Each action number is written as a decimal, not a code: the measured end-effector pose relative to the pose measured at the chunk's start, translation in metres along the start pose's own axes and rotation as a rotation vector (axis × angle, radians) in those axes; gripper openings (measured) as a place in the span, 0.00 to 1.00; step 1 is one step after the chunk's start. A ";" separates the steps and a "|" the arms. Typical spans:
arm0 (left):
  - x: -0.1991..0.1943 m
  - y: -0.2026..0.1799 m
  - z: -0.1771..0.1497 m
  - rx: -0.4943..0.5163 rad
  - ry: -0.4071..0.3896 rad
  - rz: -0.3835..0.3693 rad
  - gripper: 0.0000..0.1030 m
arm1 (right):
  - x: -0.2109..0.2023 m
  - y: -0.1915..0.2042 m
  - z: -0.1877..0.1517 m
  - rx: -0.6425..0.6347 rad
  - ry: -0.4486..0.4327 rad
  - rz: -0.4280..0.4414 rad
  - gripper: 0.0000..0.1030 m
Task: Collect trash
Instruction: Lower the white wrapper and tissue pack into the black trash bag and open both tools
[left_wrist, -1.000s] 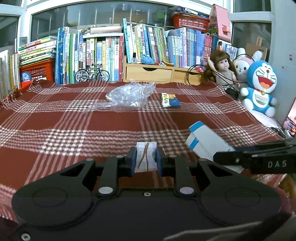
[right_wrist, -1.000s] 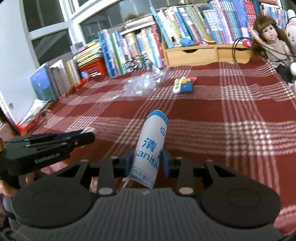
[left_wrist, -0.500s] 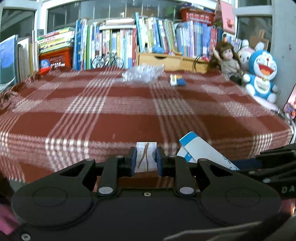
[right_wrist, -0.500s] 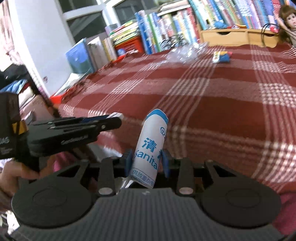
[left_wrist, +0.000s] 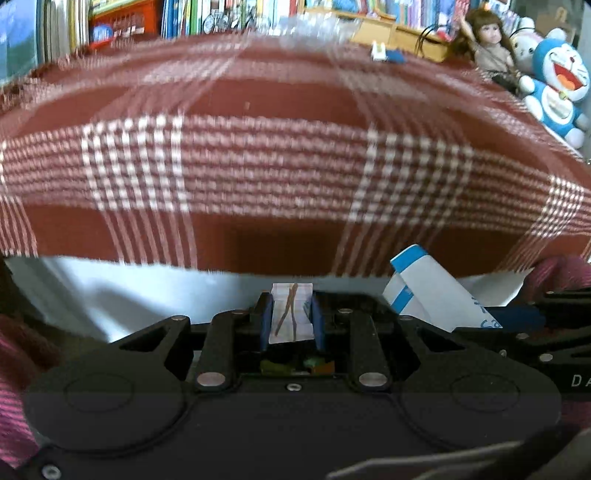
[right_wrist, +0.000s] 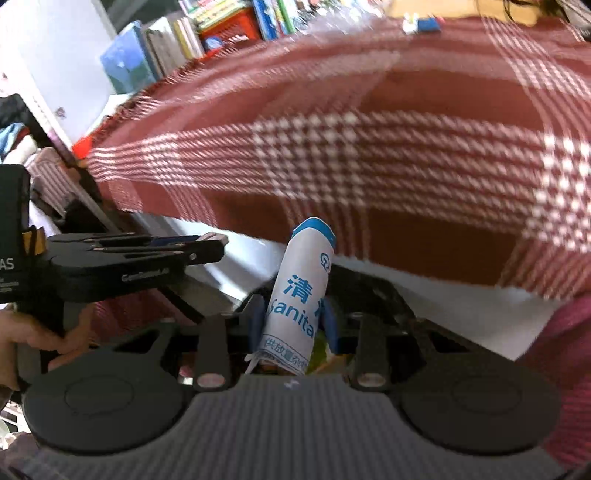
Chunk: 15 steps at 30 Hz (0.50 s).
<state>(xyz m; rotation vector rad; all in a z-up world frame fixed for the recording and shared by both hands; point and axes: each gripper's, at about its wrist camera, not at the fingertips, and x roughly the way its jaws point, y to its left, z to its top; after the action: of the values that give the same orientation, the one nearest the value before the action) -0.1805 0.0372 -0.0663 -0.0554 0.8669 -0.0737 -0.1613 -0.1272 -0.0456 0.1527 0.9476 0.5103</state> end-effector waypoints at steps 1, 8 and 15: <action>0.003 0.001 -0.002 -0.004 0.009 -0.002 0.20 | 0.002 -0.001 -0.002 0.005 0.006 -0.009 0.38; 0.016 -0.005 -0.012 0.017 0.067 0.000 0.21 | 0.018 -0.009 -0.011 0.035 0.046 -0.022 0.39; 0.023 -0.004 -0.017 0.013 0.090 0.000 0.21 | 0.025 -0.012 -0.013 0.047 0.053 -0.026 0.41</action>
<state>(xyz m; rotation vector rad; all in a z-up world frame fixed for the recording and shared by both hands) -0.1787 0.0304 -0.0944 -0.0402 0.9563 -0.0820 -0.1558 -0.1269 -0.0753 0.1700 1.0128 0.4700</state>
